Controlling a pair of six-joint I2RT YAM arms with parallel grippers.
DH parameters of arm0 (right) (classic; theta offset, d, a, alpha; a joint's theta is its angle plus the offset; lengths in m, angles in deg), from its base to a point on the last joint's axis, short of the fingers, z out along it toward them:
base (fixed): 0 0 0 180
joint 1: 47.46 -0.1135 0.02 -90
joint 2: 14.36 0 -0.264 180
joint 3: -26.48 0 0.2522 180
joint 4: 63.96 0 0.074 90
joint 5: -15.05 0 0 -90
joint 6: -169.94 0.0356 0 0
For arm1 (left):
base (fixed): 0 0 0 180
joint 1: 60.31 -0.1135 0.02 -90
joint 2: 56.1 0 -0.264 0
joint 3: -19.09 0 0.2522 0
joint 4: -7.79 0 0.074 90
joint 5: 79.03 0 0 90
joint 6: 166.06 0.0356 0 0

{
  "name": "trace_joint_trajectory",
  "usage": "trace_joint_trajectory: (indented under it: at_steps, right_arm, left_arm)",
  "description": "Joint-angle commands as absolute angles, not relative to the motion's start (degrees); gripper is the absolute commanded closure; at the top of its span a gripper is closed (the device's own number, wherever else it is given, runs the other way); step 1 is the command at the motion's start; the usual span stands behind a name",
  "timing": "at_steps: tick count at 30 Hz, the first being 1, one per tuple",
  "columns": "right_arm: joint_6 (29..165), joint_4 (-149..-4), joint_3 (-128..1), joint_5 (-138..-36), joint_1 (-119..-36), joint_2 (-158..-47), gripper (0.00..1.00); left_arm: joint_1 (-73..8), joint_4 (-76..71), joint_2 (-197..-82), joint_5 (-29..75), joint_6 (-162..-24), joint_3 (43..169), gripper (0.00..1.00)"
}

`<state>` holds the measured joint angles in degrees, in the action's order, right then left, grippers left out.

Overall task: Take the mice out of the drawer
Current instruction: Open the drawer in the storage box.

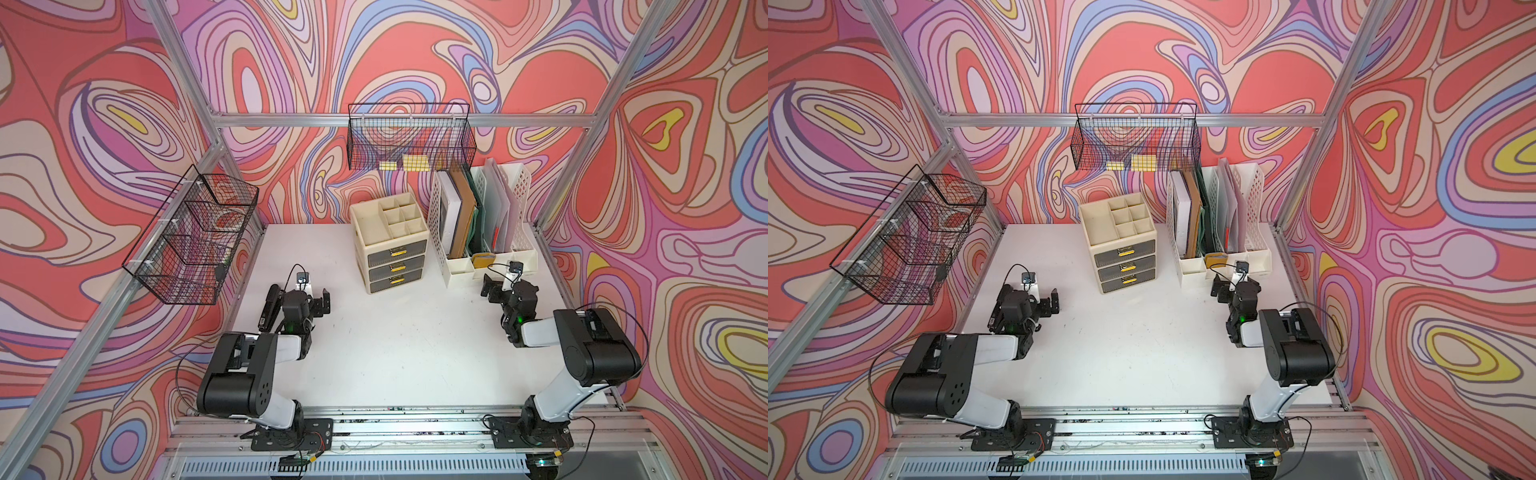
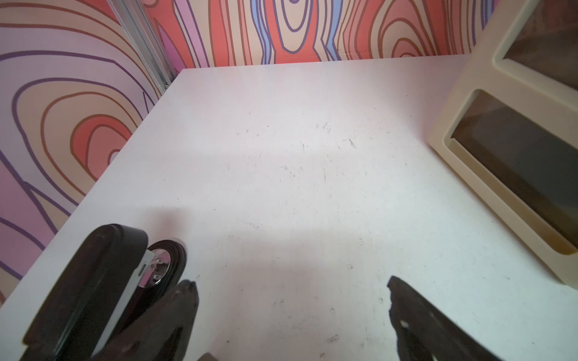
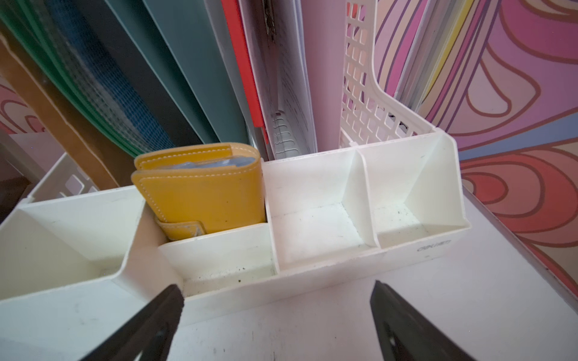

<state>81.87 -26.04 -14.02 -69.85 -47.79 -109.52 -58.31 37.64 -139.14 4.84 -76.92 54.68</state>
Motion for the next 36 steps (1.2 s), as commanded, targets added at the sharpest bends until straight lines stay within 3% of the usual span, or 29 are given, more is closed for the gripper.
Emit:
trace_joint_trajectory:
  at_steps: [1,6,10,13,18,25,32,36]
  right_arm:
    - [81.65,-31.76,-15.43,-69.32,-47.54,-103.56,0.02]
    - [86.64,-47.07,-20.08,-70.9,-47.81,-92.69,0.02]
    - [95.18,-63.39,-28.21,-79.97,-48.36,-85.73,0.02]
    - [103.83,-67.49,-30.89,-87.37,-48.82,-82.57,0.02]
    - [121.91,-61.67,-28.29,-93.73,-50.67,-80.41,0.02]
    - [137.01,-56.33,-26.99,-88.15,-62.29,-81.87,0.08]
    - [146.95,-44.09,-27.74,-83.05,-73.63,-89.79,0.19]
    - [152.88,-39.5,-29.14,-79.71,-77.67,-95.69,0.28]
  left_arm:
    - [-55.86,29.19,-131.46,-0.65,-76.41,57.36,0.01]
    - [-51.81,12.97,-121.13,-0.97,-82.52,64.55,0.01]
    - [-51.04,-2.75,-117.78,4.02,-89.33,74.77,0.01]
    - [-50.92,-11.17,-119.04,11.35,-94.29,82.49,0.01]
    - [-50.91,-27.2,-125.76,27.52,-91.95,98.47,0.01]
    - [-50.95,-44.41,-131.1,44.68,-81.09,112.87,0.0]
    - [-50.91,-53.15,-129.25,50.61,-71.78,113.12,0.01]
    - [-50.84,-52.72,-125.32,47.64,-69.46,109.33,0.01]
